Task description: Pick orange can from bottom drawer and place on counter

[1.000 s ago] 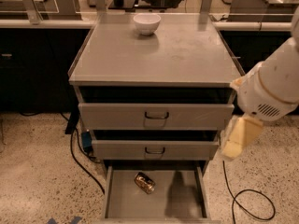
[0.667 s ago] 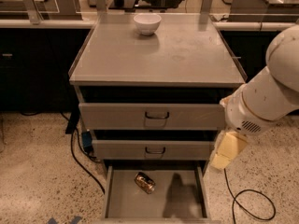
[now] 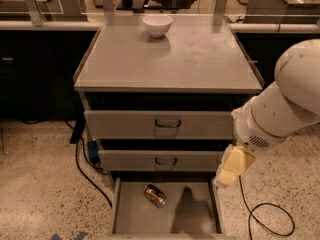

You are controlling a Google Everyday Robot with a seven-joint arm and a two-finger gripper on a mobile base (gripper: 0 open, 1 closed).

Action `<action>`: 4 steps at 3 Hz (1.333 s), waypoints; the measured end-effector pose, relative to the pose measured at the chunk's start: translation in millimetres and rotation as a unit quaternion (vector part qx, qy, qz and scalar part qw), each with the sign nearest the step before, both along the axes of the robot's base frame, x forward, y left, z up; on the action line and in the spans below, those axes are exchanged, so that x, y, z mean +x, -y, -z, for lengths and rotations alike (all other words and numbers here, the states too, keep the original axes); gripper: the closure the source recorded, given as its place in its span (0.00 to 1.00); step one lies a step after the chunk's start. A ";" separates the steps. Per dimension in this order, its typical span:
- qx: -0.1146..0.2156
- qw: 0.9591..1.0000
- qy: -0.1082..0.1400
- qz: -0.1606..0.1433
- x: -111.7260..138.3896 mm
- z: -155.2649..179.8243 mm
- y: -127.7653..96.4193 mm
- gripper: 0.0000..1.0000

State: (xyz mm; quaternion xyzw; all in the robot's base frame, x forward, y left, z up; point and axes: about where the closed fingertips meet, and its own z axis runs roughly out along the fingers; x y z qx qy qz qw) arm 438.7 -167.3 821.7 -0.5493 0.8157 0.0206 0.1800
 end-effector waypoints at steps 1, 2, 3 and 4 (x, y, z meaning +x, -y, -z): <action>0.031 0.999 -0.010 0.041 -2.3 48.5 -11.5 0.00; 0.048 0.994 -0.015 0.094 4.1 111.7 -25.4 0.00; 0.072 0.988 0.010 0.132 18.7 104.5 -27.7 0.00; 0.073 0.988 0.010 0.132 18.8 104.4 -27.8 0.00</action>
Offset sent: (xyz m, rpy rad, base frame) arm 0.0347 0.0419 -0.1841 0.1766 -0.0233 -0.3804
